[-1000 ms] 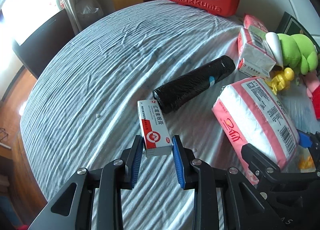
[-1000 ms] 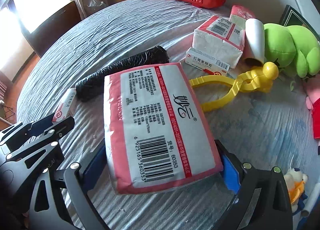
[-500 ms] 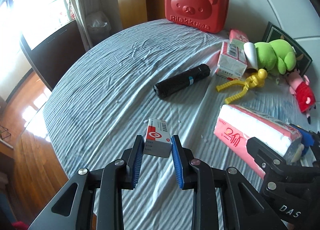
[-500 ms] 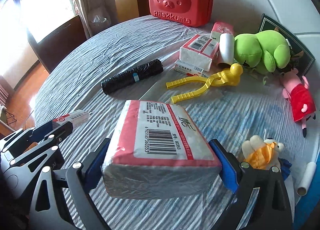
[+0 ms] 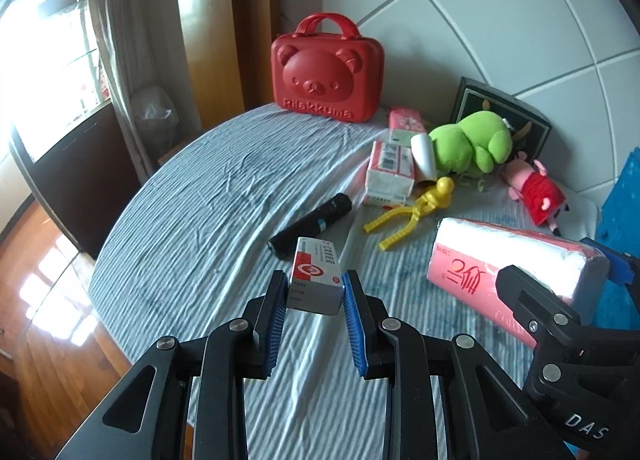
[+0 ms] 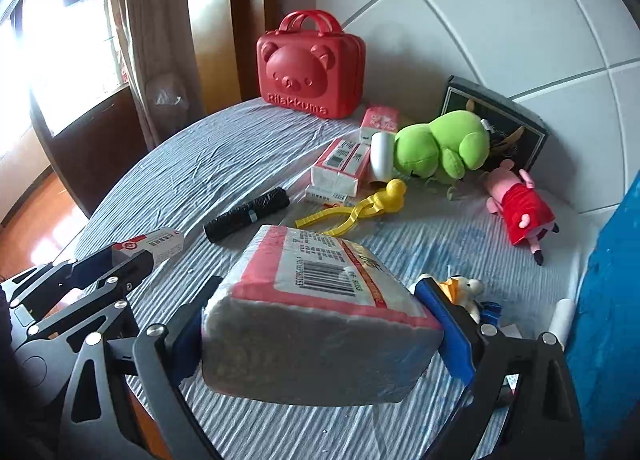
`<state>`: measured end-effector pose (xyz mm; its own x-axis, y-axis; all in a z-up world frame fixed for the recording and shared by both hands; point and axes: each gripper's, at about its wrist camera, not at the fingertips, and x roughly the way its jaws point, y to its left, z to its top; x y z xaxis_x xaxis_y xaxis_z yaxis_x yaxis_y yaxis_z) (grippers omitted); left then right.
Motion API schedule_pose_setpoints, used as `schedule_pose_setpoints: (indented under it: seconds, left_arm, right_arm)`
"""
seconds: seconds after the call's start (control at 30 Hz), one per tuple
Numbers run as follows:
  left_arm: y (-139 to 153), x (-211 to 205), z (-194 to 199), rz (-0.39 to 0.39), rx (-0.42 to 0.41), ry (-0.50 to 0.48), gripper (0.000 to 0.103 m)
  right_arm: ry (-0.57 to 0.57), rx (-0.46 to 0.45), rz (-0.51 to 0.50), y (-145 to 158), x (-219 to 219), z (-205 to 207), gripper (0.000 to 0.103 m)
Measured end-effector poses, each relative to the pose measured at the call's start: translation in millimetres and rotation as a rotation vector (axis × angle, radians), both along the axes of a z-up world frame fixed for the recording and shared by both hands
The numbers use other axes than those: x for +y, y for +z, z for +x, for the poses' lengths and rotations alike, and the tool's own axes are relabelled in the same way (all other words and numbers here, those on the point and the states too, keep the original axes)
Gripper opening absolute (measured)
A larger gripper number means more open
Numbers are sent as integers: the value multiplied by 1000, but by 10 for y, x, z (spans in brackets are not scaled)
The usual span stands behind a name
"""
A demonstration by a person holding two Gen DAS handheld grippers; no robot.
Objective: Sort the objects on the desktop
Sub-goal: 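Carry both items over the blue bin and open both tools to drop them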
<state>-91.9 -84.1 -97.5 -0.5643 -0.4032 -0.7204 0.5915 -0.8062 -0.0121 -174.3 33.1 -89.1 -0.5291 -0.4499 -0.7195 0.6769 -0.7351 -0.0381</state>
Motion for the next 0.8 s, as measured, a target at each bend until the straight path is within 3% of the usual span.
schedule_pose_setpoints:
  seconds: [0.2, 0.33, 0.63, 0.8]
  left_arm:
    - [436, 340, -50, -27, 94, -134, 28]
    - [763, 779, -138, -44, 164, -245, 28]
    - [1433, 2197, -291, -79, 306, -495, 28]
    - [1600, 3122, -435, -94, 317, -630, 28]
  right_arm:
    - [-109, 97, -50, 508, 330, 204, 95]
    - [-208, 171, -75, 881, 789, 294, 95]
    - [-463, 309, -117, 1491, 2207, 495, 95]
    - [-599, 363, -127, 1707, 3103, 601, 95]
